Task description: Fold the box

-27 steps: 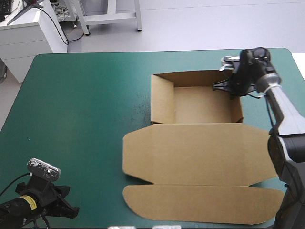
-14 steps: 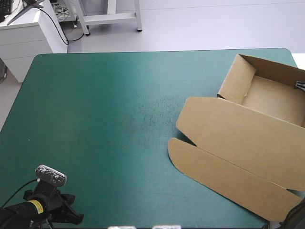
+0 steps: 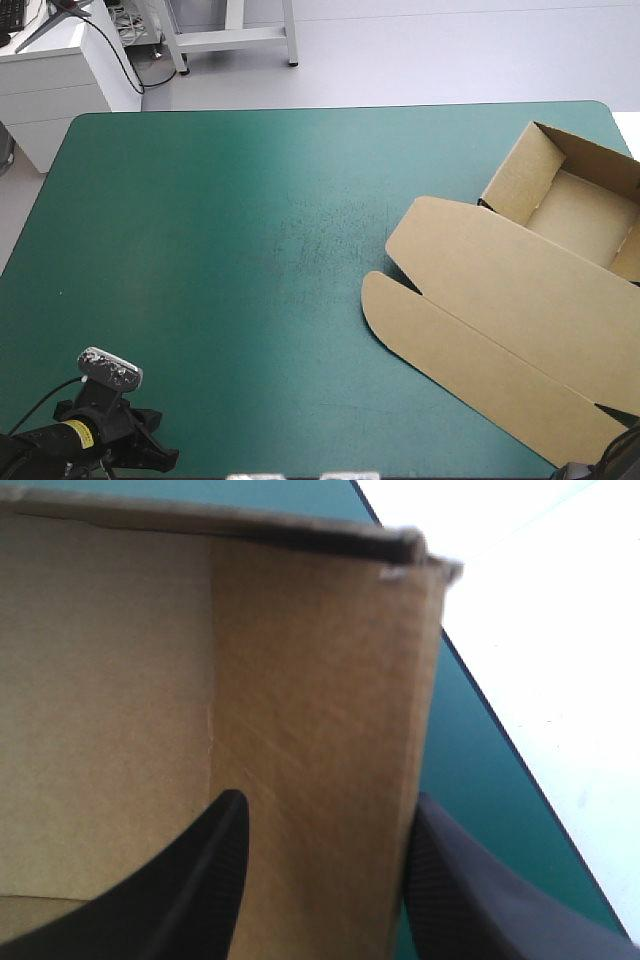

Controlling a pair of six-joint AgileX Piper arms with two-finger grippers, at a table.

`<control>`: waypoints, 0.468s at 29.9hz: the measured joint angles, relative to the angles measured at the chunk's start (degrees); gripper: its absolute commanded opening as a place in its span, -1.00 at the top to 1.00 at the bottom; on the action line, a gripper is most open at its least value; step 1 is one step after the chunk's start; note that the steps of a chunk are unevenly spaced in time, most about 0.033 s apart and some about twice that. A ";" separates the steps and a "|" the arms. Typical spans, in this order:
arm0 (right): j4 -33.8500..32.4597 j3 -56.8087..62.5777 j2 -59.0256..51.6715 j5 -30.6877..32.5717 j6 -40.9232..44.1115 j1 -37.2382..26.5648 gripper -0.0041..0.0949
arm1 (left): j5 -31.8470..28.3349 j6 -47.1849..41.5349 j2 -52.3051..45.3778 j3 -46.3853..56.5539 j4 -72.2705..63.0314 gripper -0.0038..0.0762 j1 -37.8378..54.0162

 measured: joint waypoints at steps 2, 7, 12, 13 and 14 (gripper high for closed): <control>-0.04 0.00 0.00 0.06 -1.17 0.00 0.02 | 0.00 0.00 0.00 0.00 0.04 0.92 0.00; 0.20 0.04 -0.74 0.06 -2.31 0.00 0.11 | 0.00 0.00 0.00 0.00 0.06 0.92 0.00; 0.47 0.04 -4.47 0.10 -2.37 0.00 0.27 | 0.00 0.00 0.00 0.00 0.25 0.92 0.00; 0.82 0.04 -5.44 0.10 -2.37 0.00 0.36 | 0.00 0.00 0.00 0.00 0.25 0.92 0.00; 1.40 0.12 -6.43 0.10 -2.37 0.00 0.45 | 0.00 0.00 0.00 0.00 0.25 0.92 0.00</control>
